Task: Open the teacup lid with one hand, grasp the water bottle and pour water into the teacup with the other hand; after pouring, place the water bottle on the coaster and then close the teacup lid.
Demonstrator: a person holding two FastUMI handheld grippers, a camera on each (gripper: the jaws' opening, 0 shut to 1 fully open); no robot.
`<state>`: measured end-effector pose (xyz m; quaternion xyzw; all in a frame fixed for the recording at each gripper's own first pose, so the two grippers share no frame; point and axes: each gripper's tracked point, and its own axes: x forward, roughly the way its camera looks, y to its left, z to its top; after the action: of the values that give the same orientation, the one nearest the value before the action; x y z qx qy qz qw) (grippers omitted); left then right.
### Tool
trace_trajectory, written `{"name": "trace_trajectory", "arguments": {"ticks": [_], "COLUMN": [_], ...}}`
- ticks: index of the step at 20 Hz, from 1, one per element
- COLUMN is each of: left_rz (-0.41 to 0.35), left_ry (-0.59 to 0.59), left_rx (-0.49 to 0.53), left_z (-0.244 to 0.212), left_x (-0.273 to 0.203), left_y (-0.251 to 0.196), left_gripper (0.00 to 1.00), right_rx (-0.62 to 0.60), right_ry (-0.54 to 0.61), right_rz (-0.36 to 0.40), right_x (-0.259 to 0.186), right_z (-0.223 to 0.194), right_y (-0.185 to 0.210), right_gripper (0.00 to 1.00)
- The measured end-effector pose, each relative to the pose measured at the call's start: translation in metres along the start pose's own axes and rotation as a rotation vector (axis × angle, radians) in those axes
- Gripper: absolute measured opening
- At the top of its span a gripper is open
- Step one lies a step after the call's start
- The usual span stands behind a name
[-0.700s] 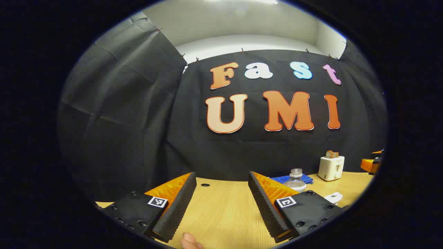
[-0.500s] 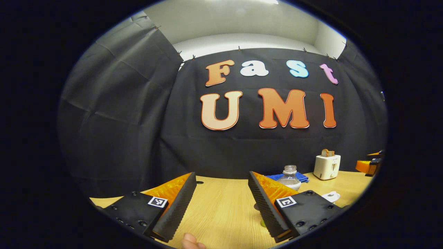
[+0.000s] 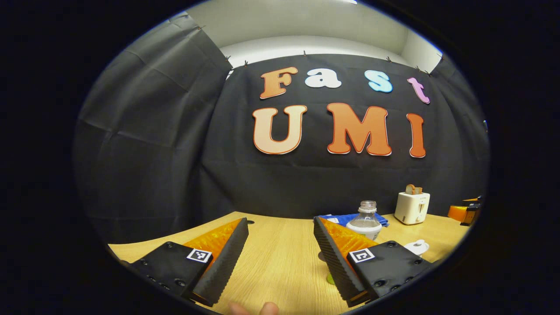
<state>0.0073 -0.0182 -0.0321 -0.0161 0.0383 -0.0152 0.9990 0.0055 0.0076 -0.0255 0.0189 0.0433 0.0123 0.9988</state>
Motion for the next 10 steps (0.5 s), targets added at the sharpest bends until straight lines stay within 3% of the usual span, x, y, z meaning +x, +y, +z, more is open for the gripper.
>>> {"name": "trace_trajectory", "arguments": {"ticks": [10], "left_rz": [-0.018], "left_ry": [0.007], "left_rx": [0.011], "left_z": [-0.004], "left_x": [0.002], "left_y": [-0.005], "left_gripper": [0.98], "right_rx": [0.001], "right_ry": [0.055], "right_rz": [0.055], "right_x": [0.011], "right_z": [-0.019], "right_y": [0.027], "right_gripper": [0.98]}}
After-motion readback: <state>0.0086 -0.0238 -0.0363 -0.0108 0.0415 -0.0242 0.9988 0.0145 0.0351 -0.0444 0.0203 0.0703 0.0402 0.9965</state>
